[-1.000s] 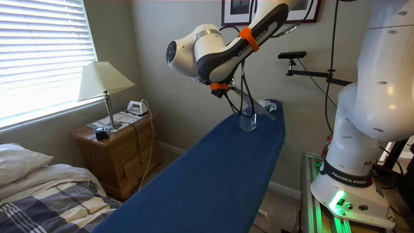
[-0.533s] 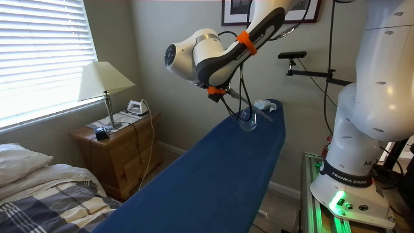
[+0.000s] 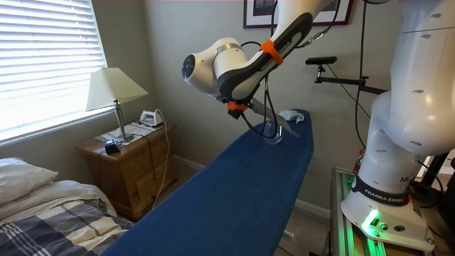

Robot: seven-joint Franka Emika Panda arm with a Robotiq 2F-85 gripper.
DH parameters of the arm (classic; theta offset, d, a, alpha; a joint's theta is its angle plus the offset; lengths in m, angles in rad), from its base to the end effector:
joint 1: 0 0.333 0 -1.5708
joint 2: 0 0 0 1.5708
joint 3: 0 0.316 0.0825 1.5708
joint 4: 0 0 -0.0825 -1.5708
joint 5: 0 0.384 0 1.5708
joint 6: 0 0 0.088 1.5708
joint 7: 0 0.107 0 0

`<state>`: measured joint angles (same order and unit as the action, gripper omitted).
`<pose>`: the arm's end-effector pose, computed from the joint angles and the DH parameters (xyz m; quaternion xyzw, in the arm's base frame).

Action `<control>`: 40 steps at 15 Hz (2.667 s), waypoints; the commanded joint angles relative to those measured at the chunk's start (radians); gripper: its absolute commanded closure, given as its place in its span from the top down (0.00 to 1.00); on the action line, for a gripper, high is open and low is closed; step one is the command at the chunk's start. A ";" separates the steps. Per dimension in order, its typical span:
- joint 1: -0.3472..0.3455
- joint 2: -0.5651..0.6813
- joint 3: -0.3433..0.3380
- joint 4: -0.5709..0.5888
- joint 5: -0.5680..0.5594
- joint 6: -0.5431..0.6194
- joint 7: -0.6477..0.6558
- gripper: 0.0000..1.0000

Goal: Put the grey pot holder on top of the glass cup.

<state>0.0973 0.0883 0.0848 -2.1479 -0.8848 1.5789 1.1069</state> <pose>0.4982 0.0077 0.3600 0.8304 -0.2549 0.0081 0.4953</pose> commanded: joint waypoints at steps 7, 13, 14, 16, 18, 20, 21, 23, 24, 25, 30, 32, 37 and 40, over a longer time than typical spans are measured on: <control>-0.014 -0.007 -0.020 -0.063 -0.010 0.160 0.050 0.02; -0.016 -0.015 -0.027 -0.096 -0.005 0.184 0.057 0.02; -0.017 -0.015 -0.029 -0.098 -0.008 0.190 0.062 0.02; -0.020 -0.014 -0.034 -0.104 -0.015 0.207 0.068 0.02; -0.024 -0.011 -0.040 -0.104 -0.008 0.217 0.067 0.02; -0.028 -0.009 -0.045 -0.102 -0.007 0.226 0.063 0.02; -0.030 -0.009 -0.047 -0.100 -0.007 0.233 0.062 0.02; -0.032 -0.008 -0.050 -0.100 -0.005 0.242 0.063 0.02; -0.033 -0.006 -0.051 -0.101 -0.003 0.245 0.063 0.02; -0.035 -0.005 -0.052 -0.102 0.000 0.252 0.065 0.02; -0.039 -0.005 -0.053 -0.101 0.014 0.261 0.061 0.36; -0.039 -0.005 -0.053 -0.101 0.016 0.261 0.059 0.47; -0.035 -0.010 -0.049 -0.102 0.016 0.257 0.057 0.82; -0.033 -0.025 -0.046 -0.099 0.023 0.257 0.049 1.00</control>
<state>0.0680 0.0895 0.0364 -2.2372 -0.8814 1.8127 1.1571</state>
